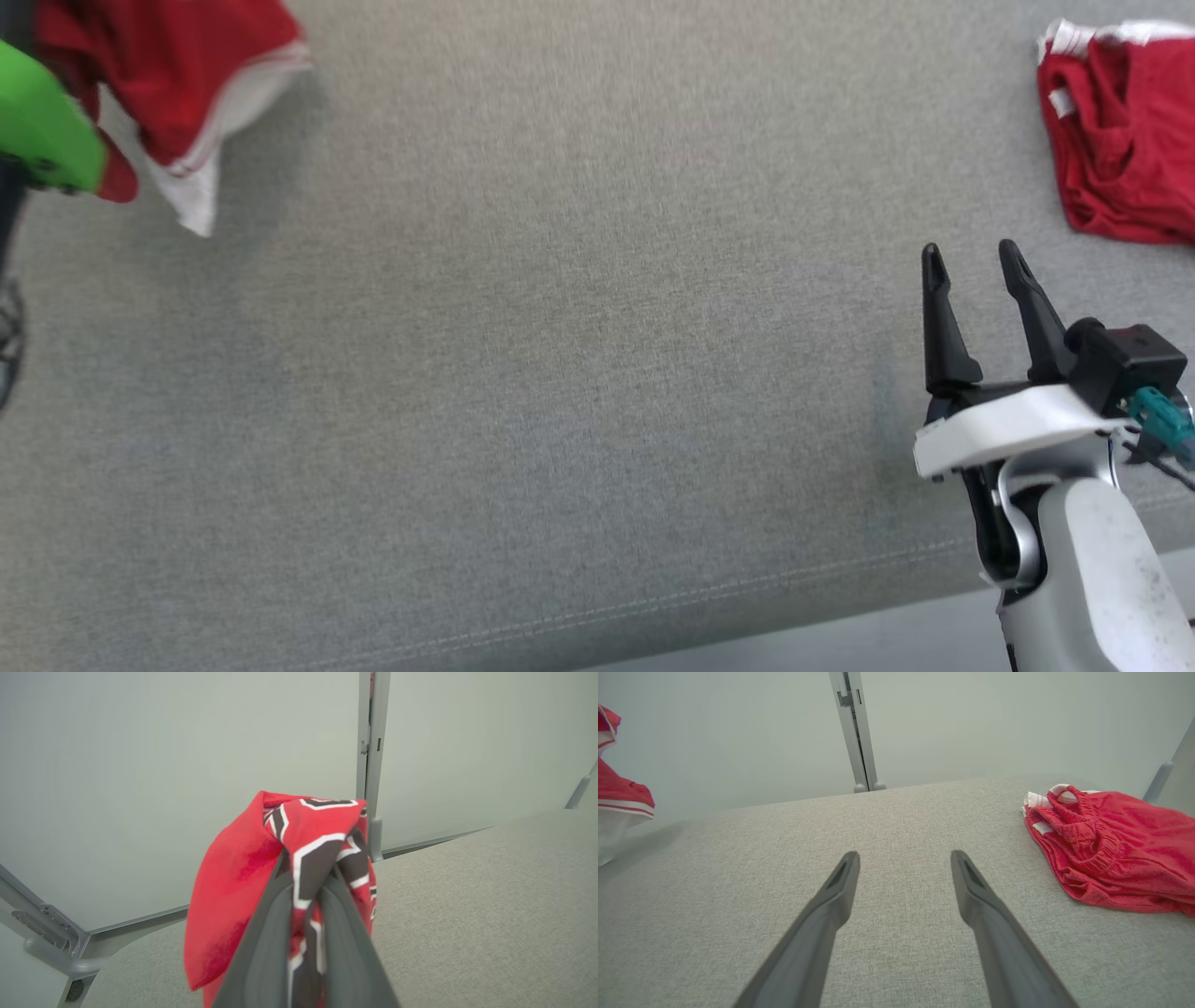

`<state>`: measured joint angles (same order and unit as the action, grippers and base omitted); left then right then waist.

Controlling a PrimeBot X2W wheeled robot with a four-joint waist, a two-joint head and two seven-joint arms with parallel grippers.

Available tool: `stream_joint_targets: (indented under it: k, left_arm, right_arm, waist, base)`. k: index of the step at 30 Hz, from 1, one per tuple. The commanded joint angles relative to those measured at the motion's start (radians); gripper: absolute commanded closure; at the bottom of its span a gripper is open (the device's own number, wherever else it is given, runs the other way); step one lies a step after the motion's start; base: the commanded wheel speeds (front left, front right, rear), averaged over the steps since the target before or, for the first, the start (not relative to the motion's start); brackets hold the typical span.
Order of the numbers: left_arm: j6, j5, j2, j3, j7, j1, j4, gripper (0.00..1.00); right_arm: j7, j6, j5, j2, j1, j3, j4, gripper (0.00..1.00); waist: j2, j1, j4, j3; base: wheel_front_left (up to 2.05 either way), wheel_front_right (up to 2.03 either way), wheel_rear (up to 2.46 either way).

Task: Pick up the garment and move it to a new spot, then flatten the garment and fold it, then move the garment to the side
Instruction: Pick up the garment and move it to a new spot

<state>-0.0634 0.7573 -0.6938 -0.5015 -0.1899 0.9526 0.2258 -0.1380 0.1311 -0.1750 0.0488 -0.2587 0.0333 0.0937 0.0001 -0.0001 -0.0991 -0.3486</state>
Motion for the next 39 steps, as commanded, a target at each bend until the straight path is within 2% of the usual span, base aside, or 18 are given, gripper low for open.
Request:
stream_joint_targets:
  k: [1,6,14,15,20,24,28,39]
  left_arm:
    - [-0.012,-0.002,0.02,-0.012,-0.002,-0.016,-0.027,1.0]
    - [-0.036,-0.001,0.119,-0.076,-0.019,-0.041,-0.117,1.0]
    - [-0.078,-0.014,0.324,-0.181,0.006,-0.054,-0.164,1.0]
    - [-0.078,-0.014,0.324,-0.181,0.006,-0.054,-0.164,1.0]
    - [-0.086,-0.029,0.463,-0.246,0.056,-0.045,-0.123,1.0]
    - [-0.069,-0.048,0.528,-0.292,0.098,-0.053,-0.038,1.0]
    - [-0.054,-0.063,0.526,-0.308,0.136,-0.061,0.095,1.0]
    - [-0.015,-0.184,0.456,-0.362,0.221,0.057,0.511,1.0]
  right_arm:
    - [0.003,-0.001,-0.003,0.003,0.025,0.007,0.004,0.0]
    - [0.011,-0.001,-0.012,0.003,0.063,0.012,0.002,0.0]
    - [0.017,-0.001,-0.03,0.003,0.089,-0.002,-0.01,0.0]
    - [0.017,-0.001,-0.03,0.003,0.089,-0.002,-0.01,0.0]
    - [0.015,-0.001,-0.039,0.003,0.076,-0.028,-0.004,0.0]
    - [0.007,-0.001,-0.051,0.003,0.052,-0.059,0.001,0.0]
    - [0.0,-0.001,-0.061,0.003,0.032,-0.082,0.008,0.0]
    - [-0.03,-0.001,-0.085,0.003,-0.041,-0.141,0.038,0.0]
  waist:
    - [-0.0001,0.0001,0.02,0.114]
    - [-0.0001,0.0001,0.015,0.176]
    - [-0.0001,0.0001,-0.014,0.205]
    - [-0.0001,0.0001,-0.014,0.205]
    - [-0.0001,0.0001,-0.043,0.192]
    - [-0.0001,0.0001,-0.073,0.169]
    - [-0.0001,0.0001,-0.1,0.135]
    - [-0.0001,0.0001,-0.193,0.026]
  base:
    - [0.0,0.0,0.0]
    - [0.0,0.0,0.0]
    - [0.0,0.0,0.0]
    - [0.0,0.0,0.0]
    - [0.0,0.0,0.0]
    - [0.0,0.0,0.0]
    - [0.0,0.0,0.0]
    - [0.0,0.0,0.0]
